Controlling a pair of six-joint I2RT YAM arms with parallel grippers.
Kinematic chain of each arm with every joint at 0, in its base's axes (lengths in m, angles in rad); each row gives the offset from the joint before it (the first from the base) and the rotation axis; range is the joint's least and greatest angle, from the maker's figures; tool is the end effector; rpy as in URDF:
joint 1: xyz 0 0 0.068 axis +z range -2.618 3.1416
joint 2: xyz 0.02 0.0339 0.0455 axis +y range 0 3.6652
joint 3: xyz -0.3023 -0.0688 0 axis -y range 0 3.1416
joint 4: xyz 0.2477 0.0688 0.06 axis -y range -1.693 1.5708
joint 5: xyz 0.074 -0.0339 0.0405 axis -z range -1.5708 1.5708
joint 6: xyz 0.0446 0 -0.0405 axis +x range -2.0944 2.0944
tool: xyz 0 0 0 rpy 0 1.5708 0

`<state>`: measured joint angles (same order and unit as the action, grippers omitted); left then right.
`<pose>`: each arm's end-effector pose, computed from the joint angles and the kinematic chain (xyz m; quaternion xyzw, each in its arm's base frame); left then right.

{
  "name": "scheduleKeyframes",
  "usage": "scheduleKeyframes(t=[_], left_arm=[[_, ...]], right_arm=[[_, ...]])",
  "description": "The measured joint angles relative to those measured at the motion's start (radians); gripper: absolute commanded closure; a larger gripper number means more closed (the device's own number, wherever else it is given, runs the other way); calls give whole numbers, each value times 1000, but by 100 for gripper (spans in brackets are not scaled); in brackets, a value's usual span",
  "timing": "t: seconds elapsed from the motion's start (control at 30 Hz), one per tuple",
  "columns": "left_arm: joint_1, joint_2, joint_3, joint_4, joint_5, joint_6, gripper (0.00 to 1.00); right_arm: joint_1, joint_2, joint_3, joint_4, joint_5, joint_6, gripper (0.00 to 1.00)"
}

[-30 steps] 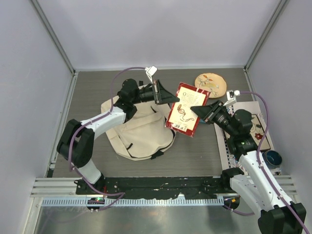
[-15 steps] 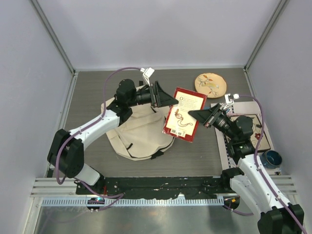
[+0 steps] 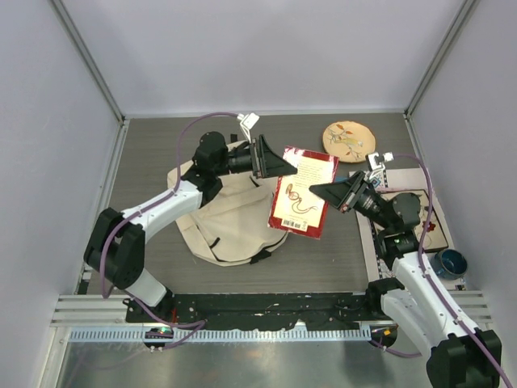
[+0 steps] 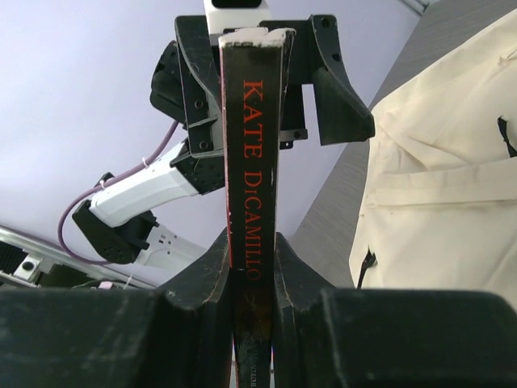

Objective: Pack the student bag
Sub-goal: Pick up the book from the center of the board.

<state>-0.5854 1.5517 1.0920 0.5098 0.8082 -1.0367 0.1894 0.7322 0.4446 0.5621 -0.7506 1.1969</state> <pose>0.2885 -0.2299 0.3649 0.1359 0.6813 -0.6697 0.2624 0.1439 0.0586 0.3318 0.0152 0.6330 0.6442 0.4292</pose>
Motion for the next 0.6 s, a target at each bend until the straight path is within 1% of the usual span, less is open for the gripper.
scheduleKeyframes(t=[0.03,0.13,0.17,0.23,0.27,0.33,0.37,0.43,0.47,0.5,0.57,0.6], left_arm=[[-1,10,0,23,11,-15,25],[-2,40,0,92,43,-70,35],[-2,53,0,125,57,-95,44],[-2,76,0,191,81,-145,53],[-2,80,-2,214,88,-163,65],[-2,84,-8,257,101,-194,80],[-2,84,-12,274,104,-201,90],[1,84,-19,296,103,-211,100],[3,84,-23,302,102,-209,100],[3,83,-25,306,100,-210,100],[5,81,-34,304,90,-206,100],[6,76,-40,292,79,-195,100]], right_arm=[[0,11,0,9,-12,3,99],[0,37,0,13,-36,-2,99],[0,45,1,11,-44,-9,99],[0,61,6,3,-55,-24,99],[0,71,11,-8,-60,-38,99],[0,88,25,-22,-66,-57,99],[0,95,32,-26,-70,-67,99],[0,107,47,-28,-81,-83,98],[0,113,54,-33,-82,-93,95],[0,117,58,-39,-83,-101,82],[1,124,76,-87,-77,-135,63],[1,126,84,-108,-73,-153,51]])
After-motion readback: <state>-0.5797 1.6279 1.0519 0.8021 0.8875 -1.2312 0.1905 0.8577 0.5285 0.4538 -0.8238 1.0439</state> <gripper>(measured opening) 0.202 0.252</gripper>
